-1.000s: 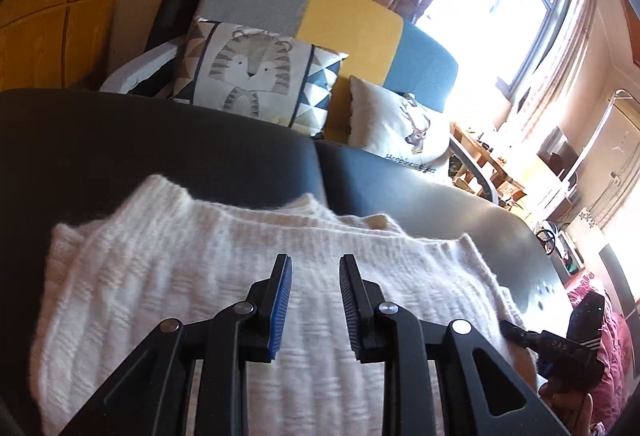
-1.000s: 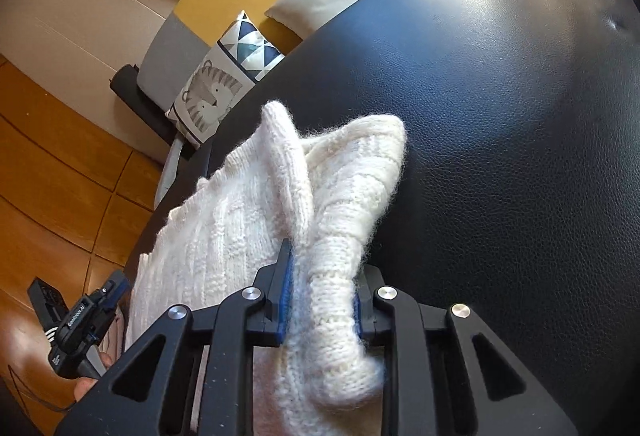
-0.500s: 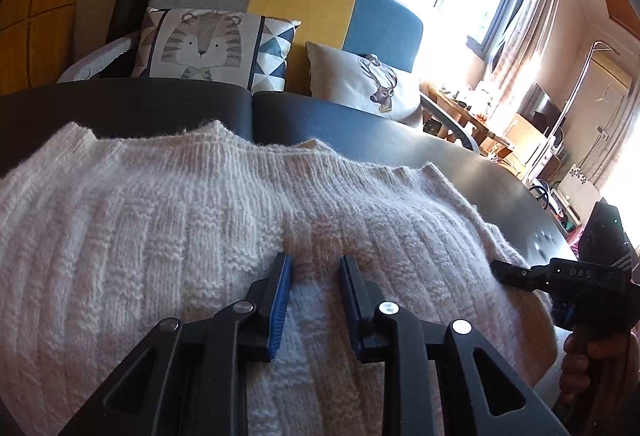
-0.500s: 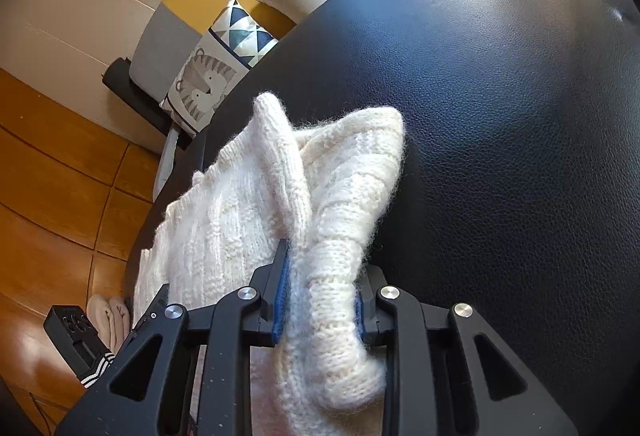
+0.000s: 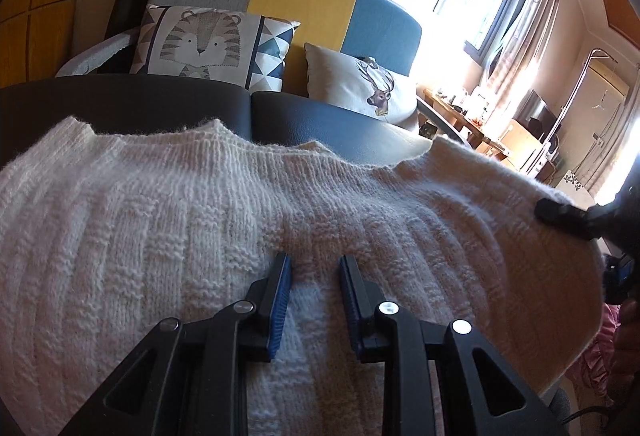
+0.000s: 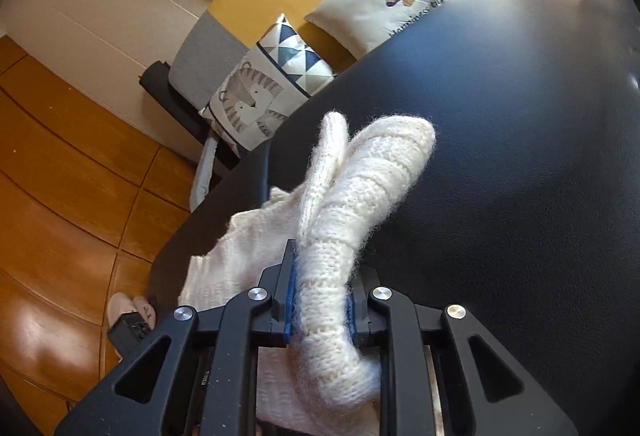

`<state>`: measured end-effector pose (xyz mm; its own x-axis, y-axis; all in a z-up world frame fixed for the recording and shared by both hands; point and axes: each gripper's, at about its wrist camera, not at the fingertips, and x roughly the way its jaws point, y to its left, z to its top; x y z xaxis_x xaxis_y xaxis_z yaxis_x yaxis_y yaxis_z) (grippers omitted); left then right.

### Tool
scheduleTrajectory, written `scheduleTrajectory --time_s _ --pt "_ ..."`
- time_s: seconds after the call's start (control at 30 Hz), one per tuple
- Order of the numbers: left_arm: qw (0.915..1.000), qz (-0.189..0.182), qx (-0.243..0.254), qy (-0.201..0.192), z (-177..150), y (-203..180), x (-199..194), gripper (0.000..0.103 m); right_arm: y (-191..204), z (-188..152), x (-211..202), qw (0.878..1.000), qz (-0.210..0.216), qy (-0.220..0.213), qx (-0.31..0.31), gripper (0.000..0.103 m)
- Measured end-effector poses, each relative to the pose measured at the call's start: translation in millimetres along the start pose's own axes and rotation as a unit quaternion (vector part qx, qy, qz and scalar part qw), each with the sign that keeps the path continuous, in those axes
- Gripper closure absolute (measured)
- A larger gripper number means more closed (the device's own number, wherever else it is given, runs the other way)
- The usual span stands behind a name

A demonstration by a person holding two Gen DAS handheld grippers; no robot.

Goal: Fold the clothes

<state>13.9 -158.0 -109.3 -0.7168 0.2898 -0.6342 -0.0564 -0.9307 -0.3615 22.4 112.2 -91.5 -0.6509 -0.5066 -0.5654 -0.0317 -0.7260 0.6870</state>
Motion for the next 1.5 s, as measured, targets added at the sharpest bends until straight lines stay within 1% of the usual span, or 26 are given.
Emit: scheduleTrajectory --time_s 0.13,0.2,0.37,0.47,0.57,0.67,0.73,0.8,0.87,0.9,0.93,0.97,1.03,1.13,1.2,1.27,1.33,1.37,1.43,1.5 --pt "1.0000 -0.006 -0.006 0.000 0 2 -1 0.078 30 4 -1 0.999 0.042 0.011 0.001 0.084" --pt "0.9999 -0.009 -0.009 0.000 -1 3 -1 0.078 44 3 1 0.998 0.056 0.021 0.000 0.084" --pt "0.9998 -0.010 -0.005 0.014 4 3 -7 0.078 71 -5 11 0.996 0.070 0.045 -0.008 0.084" --pt "0.9988 -0.025 -0.033 0.026 5 14 -19 0.078 80 -10 17 0.995 0.080 0.057 -0.004 0.084" --pt "0.9977 -0.021 -0.061 0.023 7 34 -34 0.078 90 -13 22 0.994 0.092 0.066 0.002 0.084" --pt "0.9982 0.006 -0.059 0.009 7 57 -54 0.078 101 -15 26 0.992 0.100 0.074 0.003 0.084" --pt "0.9975 0.036 -0.059 -0.017 5 76 -70 0.078 107 -16 29 0.990 0.111 0.082 0.012 0.084" --pt "0.9947 0.076 -0.059 -0.034 2 99 -82 0.078 116 -17 34 0.988 0.121 0.089 0.019 0.084" --pt "0.9900 0.118 -0.060 -0.049 -1 123 -92 0.078 126 -18 39 0.988 0.125 0.094 0.019 0.084" --pt "0.9875 0.136 -0.063 -0.049 -4 135 -94 0.078 131 -19 43 0.987 0.125 0.098 0.018 0.084" --pt "0.9865 0.142 -0.072 -0.040 -8 148 -91 0.078 138 -19 47 0.987 0.126 0.102 0.015 0.084" --pt "0.9875 0.130 -0.084 -0.029 -12 159 -87 0.078 145 -20 53 0.986 0.128 0.107 0.011 0.084" --pt "0.9891 0.104 -0.094 -0.044 -19 169 -89 0.078 159 -22 64 0.984 0.132 0.118 0.010 0.084" --pt "0.9896 0.093 -0.099 -0.048 -21 171 -88 0.078 179 -27 88 0.981 0.136 0.138 0.006 0.084" --pt "0.9895 0.076 -0.111 -0.054 -23 177 -89 0.078 192 -33 105 0.979 0.137 0.153 0.002 0.084" --pt "0.9880 0.050 -0.133 -0.061 -26 186 -91 0.078 205 -38 123 0.976 0.139 0.167 -0.002 0.084" --pt "0.9847 0.024 -0.158 -0.070 -28 197 -97 0.078 216 -44 141 0.974 0.139 0.179 -0.013 0.084" --pt "0.9831 0.015 -0.167 -0.074 -28 200 -98 0.078 221 -47 150 0.973 0.138 0.186 -0.017 0.084" --pt "0.9807 0.002 -0.179 -0.079 -28 206 -97 0.079 228 -56 167 0.970 0.136 0.201 -0.024 0.088" --pt "0.9788 -0.010 -0.188 -0.082 -28 210 -98 0.079 230 -66 182 0.967 0.130 0.216 -0.028 0.088"
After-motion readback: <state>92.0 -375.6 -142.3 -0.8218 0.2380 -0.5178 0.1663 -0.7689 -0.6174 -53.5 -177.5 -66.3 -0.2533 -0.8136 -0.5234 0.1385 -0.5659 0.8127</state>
